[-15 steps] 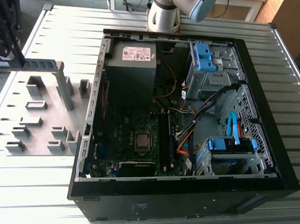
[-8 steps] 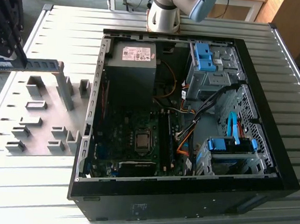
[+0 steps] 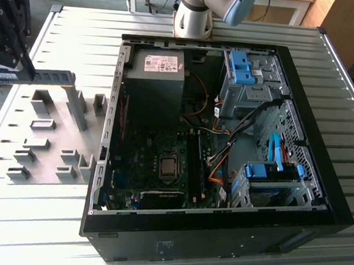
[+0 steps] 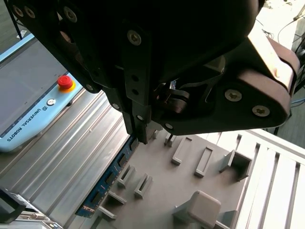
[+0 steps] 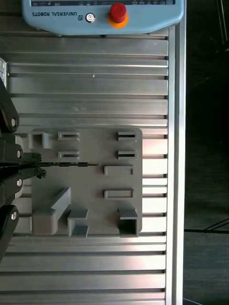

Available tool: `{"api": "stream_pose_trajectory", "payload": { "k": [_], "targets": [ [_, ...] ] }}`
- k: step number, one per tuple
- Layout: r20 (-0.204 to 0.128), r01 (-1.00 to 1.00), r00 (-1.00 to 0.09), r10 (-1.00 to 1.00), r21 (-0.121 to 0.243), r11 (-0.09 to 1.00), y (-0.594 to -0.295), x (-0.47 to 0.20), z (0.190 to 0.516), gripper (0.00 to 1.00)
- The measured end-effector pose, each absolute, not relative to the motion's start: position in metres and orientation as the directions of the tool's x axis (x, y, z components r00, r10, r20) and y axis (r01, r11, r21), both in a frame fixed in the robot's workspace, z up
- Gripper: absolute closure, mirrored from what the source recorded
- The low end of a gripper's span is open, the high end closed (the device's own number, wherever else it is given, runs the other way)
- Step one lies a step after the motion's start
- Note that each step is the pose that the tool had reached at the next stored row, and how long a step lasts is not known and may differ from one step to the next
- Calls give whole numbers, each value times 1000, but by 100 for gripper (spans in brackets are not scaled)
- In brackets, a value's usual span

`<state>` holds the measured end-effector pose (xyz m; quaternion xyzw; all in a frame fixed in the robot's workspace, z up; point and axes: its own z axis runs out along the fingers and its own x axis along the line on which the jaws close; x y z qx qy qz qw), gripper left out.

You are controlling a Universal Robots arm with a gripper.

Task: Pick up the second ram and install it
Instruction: 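Pick up the second ram and move it above second insertion slot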

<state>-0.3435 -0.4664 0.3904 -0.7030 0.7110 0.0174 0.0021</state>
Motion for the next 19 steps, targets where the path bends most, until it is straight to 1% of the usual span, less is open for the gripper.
{"api": "stream_pose_trajectory", "payload": {
  "k": [19],
  "targets": [
    [-27,-1000,-12,-1000,22,11,-466,-307,390,86]
  ]
}}
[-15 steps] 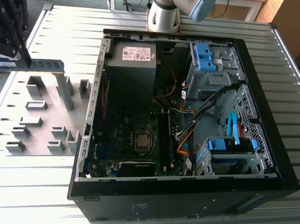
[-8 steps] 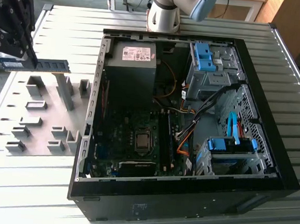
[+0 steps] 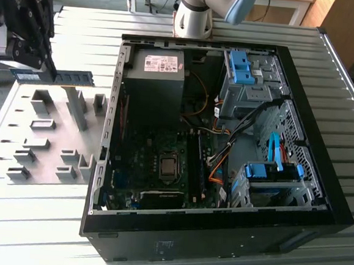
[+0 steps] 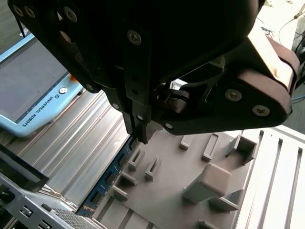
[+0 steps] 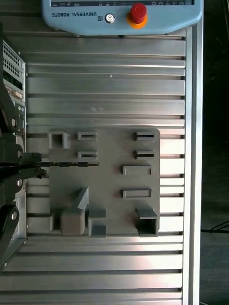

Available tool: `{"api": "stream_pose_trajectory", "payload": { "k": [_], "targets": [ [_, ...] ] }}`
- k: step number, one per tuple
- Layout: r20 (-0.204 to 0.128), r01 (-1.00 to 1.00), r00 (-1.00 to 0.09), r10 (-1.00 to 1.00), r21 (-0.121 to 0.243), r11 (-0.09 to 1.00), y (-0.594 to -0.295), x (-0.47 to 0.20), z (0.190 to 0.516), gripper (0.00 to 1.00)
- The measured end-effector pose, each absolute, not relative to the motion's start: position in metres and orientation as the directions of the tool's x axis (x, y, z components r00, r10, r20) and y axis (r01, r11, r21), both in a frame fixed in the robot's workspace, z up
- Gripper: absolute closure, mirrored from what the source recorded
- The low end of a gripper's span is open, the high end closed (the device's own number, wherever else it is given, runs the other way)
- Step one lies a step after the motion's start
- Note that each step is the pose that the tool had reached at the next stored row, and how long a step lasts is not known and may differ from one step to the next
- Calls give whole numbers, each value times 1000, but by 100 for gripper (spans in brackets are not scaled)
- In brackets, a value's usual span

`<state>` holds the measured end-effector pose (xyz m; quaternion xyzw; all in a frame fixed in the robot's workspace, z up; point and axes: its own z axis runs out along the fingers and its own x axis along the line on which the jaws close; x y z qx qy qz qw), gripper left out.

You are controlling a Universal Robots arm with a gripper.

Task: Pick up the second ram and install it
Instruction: 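Pick up the second ram and move it above second insertion slot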

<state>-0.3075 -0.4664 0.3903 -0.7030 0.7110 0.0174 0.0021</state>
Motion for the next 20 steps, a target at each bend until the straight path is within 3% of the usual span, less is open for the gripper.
{"api": "stream_pose_trajectory", "payload": {
  "k": [20],
  "targets": [
    [-27,-1000,-12,-1000,22,11,-466,-251,390,86]
  ]
}}
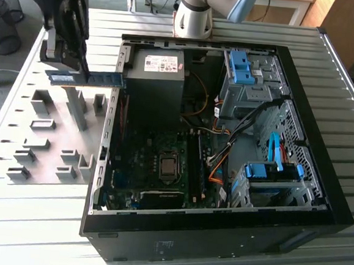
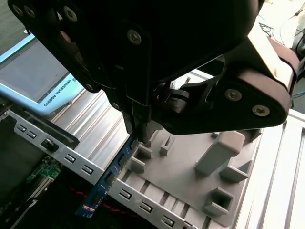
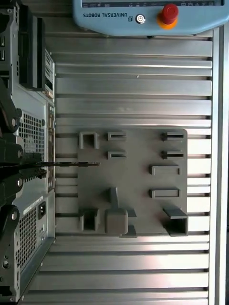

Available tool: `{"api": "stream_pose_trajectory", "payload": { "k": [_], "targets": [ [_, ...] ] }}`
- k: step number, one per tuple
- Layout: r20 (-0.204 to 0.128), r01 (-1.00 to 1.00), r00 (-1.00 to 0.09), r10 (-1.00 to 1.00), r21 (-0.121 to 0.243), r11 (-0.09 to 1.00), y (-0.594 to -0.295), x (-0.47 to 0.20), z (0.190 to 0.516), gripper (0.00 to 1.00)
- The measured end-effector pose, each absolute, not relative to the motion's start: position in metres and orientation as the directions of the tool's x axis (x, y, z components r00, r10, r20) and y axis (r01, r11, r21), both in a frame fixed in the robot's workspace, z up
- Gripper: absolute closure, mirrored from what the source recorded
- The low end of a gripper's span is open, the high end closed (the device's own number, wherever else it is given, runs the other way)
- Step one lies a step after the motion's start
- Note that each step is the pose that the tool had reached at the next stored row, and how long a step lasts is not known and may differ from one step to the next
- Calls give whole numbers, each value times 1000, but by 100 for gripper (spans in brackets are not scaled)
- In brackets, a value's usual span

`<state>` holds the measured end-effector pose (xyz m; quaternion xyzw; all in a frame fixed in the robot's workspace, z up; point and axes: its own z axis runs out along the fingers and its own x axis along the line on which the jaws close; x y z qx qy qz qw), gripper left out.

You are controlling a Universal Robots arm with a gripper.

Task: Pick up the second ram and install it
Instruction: 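Pick up the second ram and move it above second insertion slot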

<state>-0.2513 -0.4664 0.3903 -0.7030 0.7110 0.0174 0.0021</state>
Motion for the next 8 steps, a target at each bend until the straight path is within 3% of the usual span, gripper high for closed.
{"api": "stream_pose_trajectory", "payload": {
  "k": [8],
  "targets": [
    [-27,-1000,-12,-1000,22,11,-466,-222,390,86]
  ]
}}
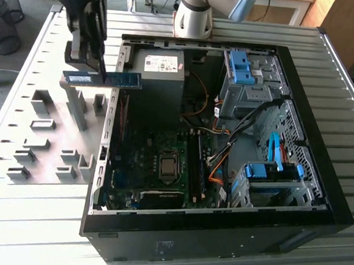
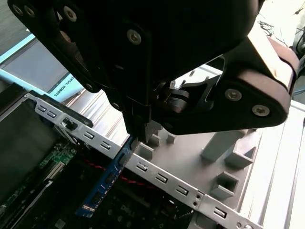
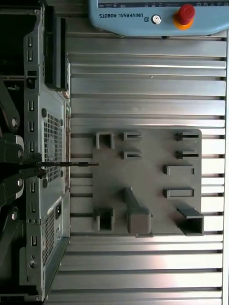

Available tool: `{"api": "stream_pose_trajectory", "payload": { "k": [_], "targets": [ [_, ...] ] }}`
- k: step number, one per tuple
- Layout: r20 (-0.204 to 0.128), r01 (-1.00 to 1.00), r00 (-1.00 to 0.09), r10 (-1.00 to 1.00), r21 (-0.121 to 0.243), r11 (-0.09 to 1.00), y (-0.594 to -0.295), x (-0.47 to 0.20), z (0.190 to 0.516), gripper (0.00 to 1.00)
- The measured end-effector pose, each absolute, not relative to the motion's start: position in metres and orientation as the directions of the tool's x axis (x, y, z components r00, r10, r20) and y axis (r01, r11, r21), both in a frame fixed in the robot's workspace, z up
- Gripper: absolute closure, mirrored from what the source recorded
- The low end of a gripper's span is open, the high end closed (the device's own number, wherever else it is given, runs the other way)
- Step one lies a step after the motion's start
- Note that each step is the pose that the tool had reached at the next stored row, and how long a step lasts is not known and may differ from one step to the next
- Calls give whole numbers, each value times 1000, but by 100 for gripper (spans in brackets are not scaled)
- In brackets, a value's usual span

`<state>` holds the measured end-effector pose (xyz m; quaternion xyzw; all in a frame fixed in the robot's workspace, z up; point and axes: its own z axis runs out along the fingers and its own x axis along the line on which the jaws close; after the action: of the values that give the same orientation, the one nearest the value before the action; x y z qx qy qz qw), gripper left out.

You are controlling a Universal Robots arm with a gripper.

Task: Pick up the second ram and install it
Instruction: 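Pick up the second ram and move it above second insertion slot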

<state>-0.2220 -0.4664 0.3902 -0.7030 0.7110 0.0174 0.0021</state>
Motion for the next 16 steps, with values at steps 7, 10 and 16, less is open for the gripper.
{"api": "stream_pose_trajectory", "payload": {
  "k": [7,10,16],
  "targets": [
    [-27,-1000,-12,-1000,22,11,-466,-198,390,86],
    [-27,-1000,-12,-1000,22,11,-466,-189,390,86],
    [-27,-1000,-12,-1000,22,11,-466,-172,390,86]
  ]
}}
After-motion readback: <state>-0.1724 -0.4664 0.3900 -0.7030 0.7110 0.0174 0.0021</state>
